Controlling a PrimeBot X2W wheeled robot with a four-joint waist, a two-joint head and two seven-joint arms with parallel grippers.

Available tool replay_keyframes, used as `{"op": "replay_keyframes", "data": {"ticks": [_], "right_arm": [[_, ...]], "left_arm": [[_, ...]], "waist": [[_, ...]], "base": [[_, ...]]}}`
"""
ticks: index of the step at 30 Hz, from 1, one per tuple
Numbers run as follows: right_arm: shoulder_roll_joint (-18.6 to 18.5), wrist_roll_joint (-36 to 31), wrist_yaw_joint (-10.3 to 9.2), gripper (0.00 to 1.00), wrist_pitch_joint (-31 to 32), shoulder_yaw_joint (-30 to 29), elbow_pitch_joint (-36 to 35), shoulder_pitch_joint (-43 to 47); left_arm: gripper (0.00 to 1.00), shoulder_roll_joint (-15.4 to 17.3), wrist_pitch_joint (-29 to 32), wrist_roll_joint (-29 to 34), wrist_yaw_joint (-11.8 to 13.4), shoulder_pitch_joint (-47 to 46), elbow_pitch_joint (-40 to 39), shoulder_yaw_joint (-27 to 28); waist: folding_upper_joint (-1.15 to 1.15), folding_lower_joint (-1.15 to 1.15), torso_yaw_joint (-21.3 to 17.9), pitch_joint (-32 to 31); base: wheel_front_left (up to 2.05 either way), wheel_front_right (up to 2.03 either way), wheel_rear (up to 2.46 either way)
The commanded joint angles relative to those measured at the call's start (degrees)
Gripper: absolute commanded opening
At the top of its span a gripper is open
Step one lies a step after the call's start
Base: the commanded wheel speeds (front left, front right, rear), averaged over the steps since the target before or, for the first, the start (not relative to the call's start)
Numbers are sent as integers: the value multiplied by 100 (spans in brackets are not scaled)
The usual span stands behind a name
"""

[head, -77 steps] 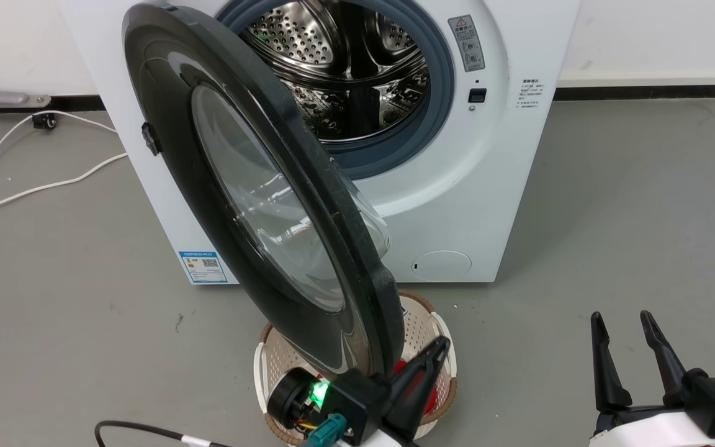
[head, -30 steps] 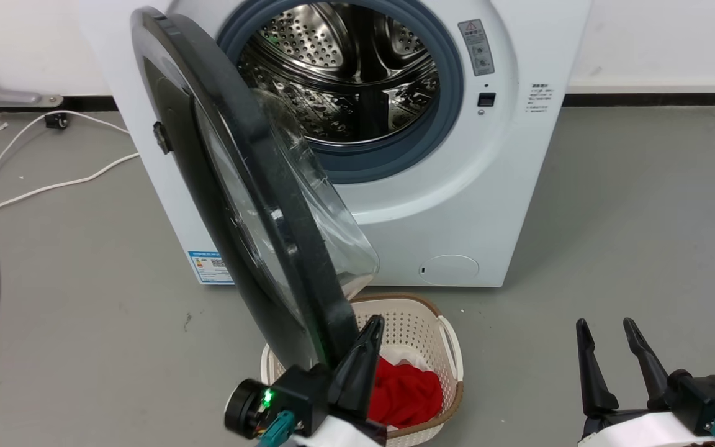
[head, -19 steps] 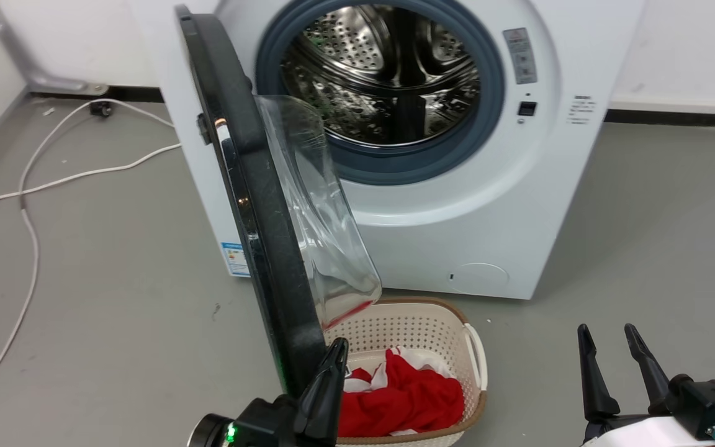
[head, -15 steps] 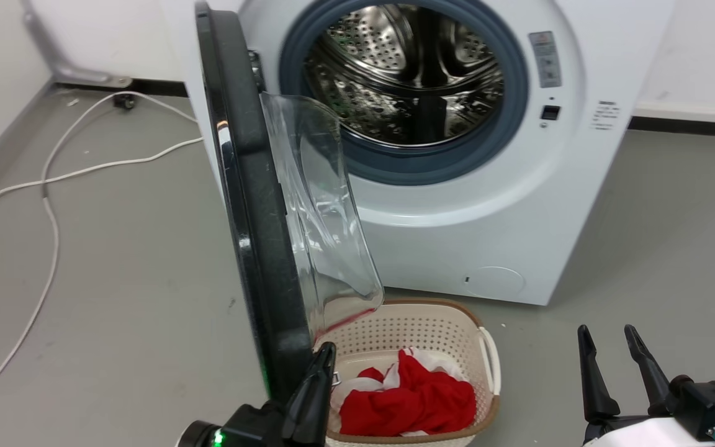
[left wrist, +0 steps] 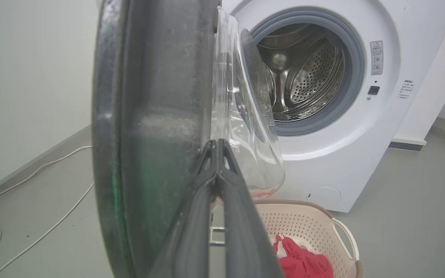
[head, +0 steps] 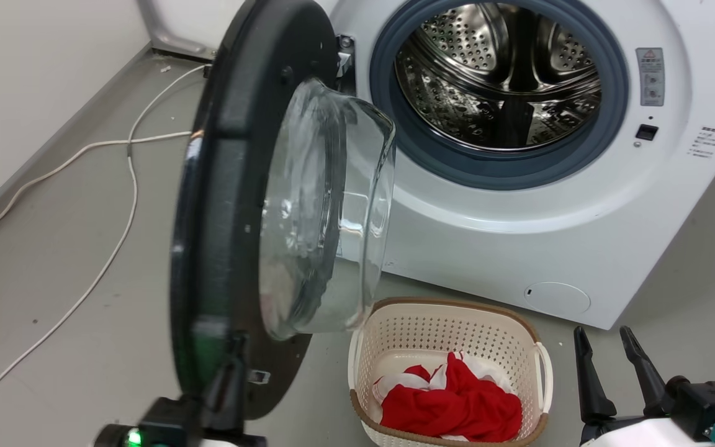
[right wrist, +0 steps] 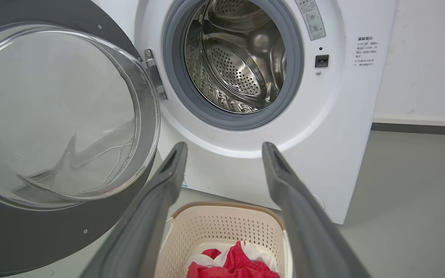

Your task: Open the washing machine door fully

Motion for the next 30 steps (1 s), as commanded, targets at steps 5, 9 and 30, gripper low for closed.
{"op": "replay_keyframes", "data": {"ticks": [5,9,30], "right_arm": [[10,18,-4,100,-30,11,41,-85],[9,11,-4,100,-35,-32,77,-98],[8,-181,-4,100,126,-22,-92,-352]], "left_arm": [[0,281,-136,-275,116,-10,177,625],[0,409,-232,-520,122,-31,461,1042],[0,871,-600,-1289,-562,-1263,2301,2519]], "waist": [[0,0,52,75],[0,0,18,137],[0,0,-267,663]], "base": [[0,0,0],[0,0,0],[0,0,0]]}}
